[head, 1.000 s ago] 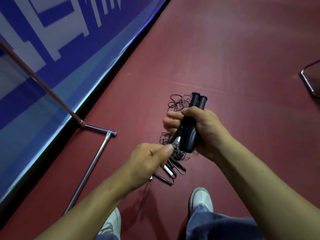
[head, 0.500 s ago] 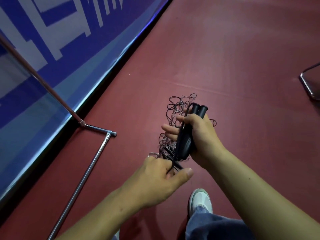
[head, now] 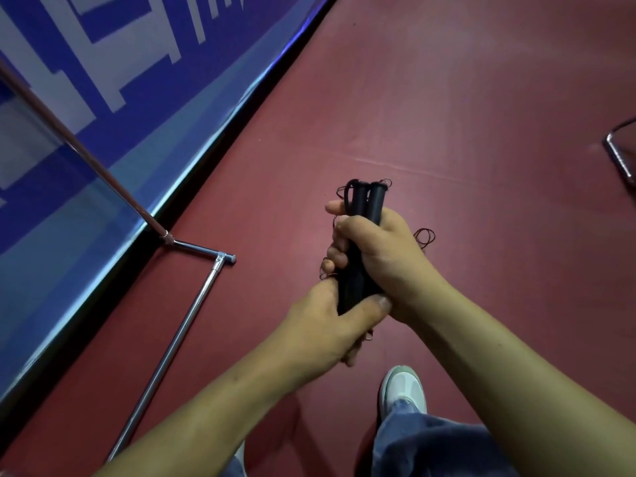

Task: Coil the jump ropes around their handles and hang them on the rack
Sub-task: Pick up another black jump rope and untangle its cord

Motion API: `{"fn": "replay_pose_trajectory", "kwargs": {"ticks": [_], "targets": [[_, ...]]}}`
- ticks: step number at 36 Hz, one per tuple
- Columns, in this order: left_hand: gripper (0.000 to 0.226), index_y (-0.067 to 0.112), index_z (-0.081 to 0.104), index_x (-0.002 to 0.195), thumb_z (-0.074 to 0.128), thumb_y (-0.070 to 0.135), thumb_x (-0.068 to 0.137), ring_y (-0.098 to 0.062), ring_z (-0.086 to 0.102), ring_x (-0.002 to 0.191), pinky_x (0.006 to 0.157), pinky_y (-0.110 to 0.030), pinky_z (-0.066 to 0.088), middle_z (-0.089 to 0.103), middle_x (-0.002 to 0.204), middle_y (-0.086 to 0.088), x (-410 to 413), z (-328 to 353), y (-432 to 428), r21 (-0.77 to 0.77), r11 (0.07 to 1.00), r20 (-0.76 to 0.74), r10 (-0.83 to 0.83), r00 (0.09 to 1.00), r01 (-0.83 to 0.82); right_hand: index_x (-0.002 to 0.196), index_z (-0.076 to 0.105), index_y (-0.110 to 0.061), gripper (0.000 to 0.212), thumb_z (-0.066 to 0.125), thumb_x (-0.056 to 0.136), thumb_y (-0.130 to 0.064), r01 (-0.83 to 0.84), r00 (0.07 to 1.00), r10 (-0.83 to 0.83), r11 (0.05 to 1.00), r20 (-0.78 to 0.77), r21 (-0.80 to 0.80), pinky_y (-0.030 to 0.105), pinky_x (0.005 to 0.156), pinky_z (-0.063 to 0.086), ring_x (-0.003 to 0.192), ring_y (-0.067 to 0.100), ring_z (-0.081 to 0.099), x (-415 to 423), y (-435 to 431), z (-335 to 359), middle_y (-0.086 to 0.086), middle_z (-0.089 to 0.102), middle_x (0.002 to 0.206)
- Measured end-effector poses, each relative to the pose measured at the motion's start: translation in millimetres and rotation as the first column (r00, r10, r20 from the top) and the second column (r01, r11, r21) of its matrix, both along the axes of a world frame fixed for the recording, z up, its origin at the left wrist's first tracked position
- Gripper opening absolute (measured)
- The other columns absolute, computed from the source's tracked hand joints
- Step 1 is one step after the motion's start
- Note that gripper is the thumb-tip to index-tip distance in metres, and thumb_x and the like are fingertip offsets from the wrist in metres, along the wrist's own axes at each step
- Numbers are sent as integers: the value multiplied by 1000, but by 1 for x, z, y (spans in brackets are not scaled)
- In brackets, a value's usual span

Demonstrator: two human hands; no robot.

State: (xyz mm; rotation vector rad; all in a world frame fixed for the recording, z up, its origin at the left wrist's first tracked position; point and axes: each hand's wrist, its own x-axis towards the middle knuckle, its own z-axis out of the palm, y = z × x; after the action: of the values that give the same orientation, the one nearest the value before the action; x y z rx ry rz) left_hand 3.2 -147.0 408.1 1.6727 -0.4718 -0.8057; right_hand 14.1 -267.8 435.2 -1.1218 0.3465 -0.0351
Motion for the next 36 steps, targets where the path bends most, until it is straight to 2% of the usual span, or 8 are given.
{"fn": "replay_pose_trajectory", "kwargs": {"ticks": [6,13,18,22,25,28,32,36], "targets": [[21,30,49,63,52,41,80,-17,45,45,55,-33,42,47,49,3,-5,0,-8,49,989,41,136,990,-138,122,58,-6,28,67,95,-6,-43,999,42,996,-9,-75,44,93,57,100,25,74,-8,-6,-2,16,71,92],[22,26,56,77,59,11,93,5,58,57,48,-7,37,59,62,10,-2,5,-8,157,969,308,136,942,-191,107,63,-4,30,72,78,-4,-64,985,75,996,-158,69,27,66,56,81,26,69,-24,12,-8,18,70,91],[5,28,61,96,62,25,93,-3,68,76,59,-22,48,71,80,7,-2,4,-5,194,971,283,83,955,-142,82,58,-9,16,56,92,3,-47,988,53,998,-146,48,34,75,56,90,30,71,-21,8,-1,14,63,75],[11,24,57,88,62,27,97,2,53,53,52,-14,37,58,58,18,1,7,3,181,978,275,55,960,-108,92,53,-6,10,49,98,2,0,985,13,997,-175,74,42,78,60,96,34,76,-17,1,1,10,59,73],[26,18,57,83,51,31,104,-9,56,52,53,-28,47,57,56,7,-2,4,8,234,969,245,26,969,-85,86,52,-5,13,50,97,0,40,978,-28,998,-205,55,52,80,61,73,32,72,-15,-5,1,12,52,71],[38,11,56,79,47,38,104,-22,60,64,67,-39,52,63,66,0,-7,-4,13,390,921,304,-112,946,-16,79,50,-7,19,53,94,3,153,968,-139,987,-211,53,37,58,58,55,20,50,-10,-15,-1,7,43,64],[35,14,51,80,52,43,99,-15,48,58,54,-26,40,52,61,5,-12,0,22,446,893,345,-227,911,54,76,43,-14,25,48,92,4,125,958,-175,968,-227,-218,25,44,33,47,14,34,-7,-31,-14,4,34,62],[28,25,38,78,50,44,95,-29,59,77,64,-37,47,47,70,4,-12,18,38,616,787,472,-416,777,47,86,53,-5,8,54,93,-4,-70,927,-188,764,-325,-642,39,52,49,56,23,49,-8,-44,-35,7,49,66]]}}
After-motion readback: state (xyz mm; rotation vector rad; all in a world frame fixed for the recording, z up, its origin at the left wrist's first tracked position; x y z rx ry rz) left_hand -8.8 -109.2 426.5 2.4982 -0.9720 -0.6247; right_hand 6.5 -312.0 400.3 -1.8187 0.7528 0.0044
